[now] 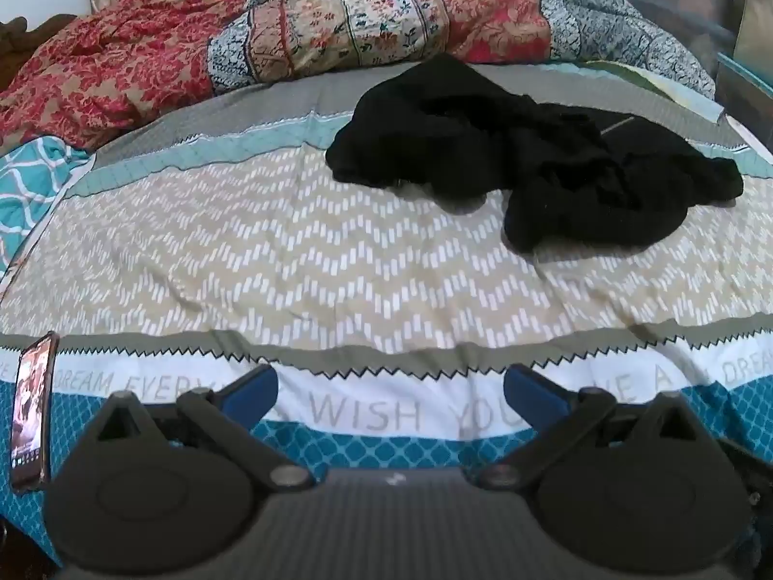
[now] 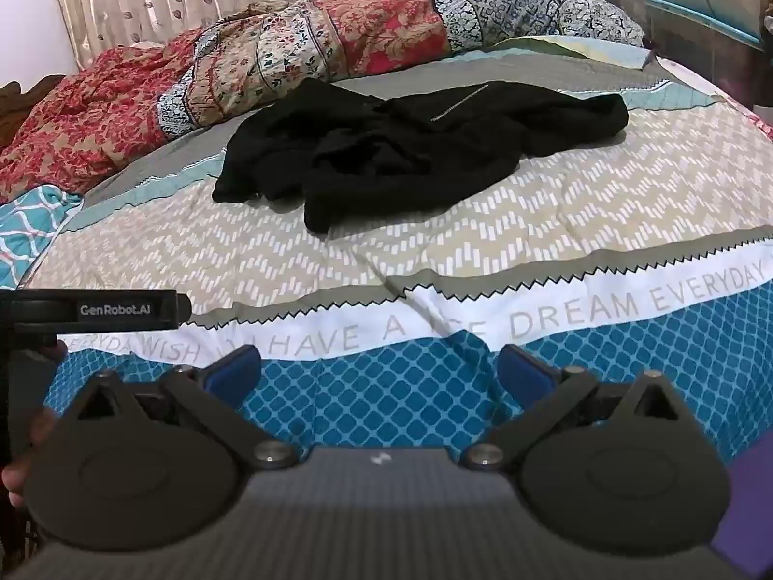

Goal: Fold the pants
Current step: 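Move both grippers toward the crumpled black pants on the bed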

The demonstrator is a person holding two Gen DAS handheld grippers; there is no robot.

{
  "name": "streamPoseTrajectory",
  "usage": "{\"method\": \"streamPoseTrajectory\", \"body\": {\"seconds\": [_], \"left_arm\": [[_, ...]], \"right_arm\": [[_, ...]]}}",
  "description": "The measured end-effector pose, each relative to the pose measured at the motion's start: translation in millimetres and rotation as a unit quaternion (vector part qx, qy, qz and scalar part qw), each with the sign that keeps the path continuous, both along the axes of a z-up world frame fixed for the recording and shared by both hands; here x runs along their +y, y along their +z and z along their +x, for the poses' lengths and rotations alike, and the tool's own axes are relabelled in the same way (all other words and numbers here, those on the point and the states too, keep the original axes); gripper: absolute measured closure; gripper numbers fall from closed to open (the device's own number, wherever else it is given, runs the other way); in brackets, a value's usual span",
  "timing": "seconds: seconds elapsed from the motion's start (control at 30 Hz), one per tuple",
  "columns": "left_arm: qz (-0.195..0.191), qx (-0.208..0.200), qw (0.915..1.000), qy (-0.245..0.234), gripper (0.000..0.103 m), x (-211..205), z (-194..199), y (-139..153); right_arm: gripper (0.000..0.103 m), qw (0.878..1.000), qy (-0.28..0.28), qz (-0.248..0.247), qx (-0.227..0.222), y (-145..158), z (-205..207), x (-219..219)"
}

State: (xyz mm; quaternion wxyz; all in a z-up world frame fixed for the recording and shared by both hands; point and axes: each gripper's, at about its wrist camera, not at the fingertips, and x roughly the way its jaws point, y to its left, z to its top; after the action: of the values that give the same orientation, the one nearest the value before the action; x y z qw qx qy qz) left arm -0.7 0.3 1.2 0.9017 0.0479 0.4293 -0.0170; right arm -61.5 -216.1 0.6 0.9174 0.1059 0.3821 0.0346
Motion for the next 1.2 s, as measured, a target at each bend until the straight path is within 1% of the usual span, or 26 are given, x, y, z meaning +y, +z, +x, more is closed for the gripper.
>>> {"method": "streamPoseTrajectory", "body": {"seconds": [0.13,0.17,0.27,0.3,0.4,0.47,0.57,0.67,0.7,0.87,1.03,1.2], "left_arm": [[-0.007,0.001,0.9999,0.009,0.0,7,-8,6],[-0.012,0.027,0.9995,0.014,0.0,8,-2,0],[-0.02,0.044,0.9987,0.012,0.0,9,-2,-8],[-0.024,0.054,0.9982,0.012,0.0,10,0,-10],[-0.041,0.078,0.996,0.013,0.0,13,2,-21],[-0.053,0.097,0.9937,0.017,0.0,17,2,-30],[-0.06,0.119,0.9906,0.031,0.0,23,2,-42],[-0.053,0.113,0.9917,0.032,0.0,24,-4,-47],[-0.051,0.112,0.9919,0.03,0.0,24,-5,-47],[-0.047,0.118,0.9915,0.027,0.0,22,-4,-48],[-0.05,0.121,0.991,0.026,0.0,24,0,-47],[-0.05,0.12,0.9911,0.025,0.0,26,0,-47]], "right_arm": [[0.0,1.0,-0.002,0.0,0.005,1,-1,-2],[0.0,1.0,-0.004,0.002,0.008,1,-2,-3],[0.0,1.0,-0.009,0.007,0.016,3,-5,-5],[0.0,1.0,-0.003,0.017,0.023,-3,-3,-4],[0.0,0.999,0.0,0.025,0.034,-7,-6,-6],[0.0,0.998,0.0,0.034,0.052,-13,-2,-9],[0.0,0.995,-0.011,0.047,0.084,-23,4,-13],[0.0,0.991,-0.031,0.068,0.111,-34,5,-22],[0.0,0.99,-0.036,0.075,0.114,-38,4,-24],[0.0,0.99,-0.035,0.073,0.112,-39,1,-23],[0.0,0.987,-0.048,0.108,0.106,-42,2,-34],[0.0,0.986,-0.052,0.119,0.103,-43,-1,-36]]}}
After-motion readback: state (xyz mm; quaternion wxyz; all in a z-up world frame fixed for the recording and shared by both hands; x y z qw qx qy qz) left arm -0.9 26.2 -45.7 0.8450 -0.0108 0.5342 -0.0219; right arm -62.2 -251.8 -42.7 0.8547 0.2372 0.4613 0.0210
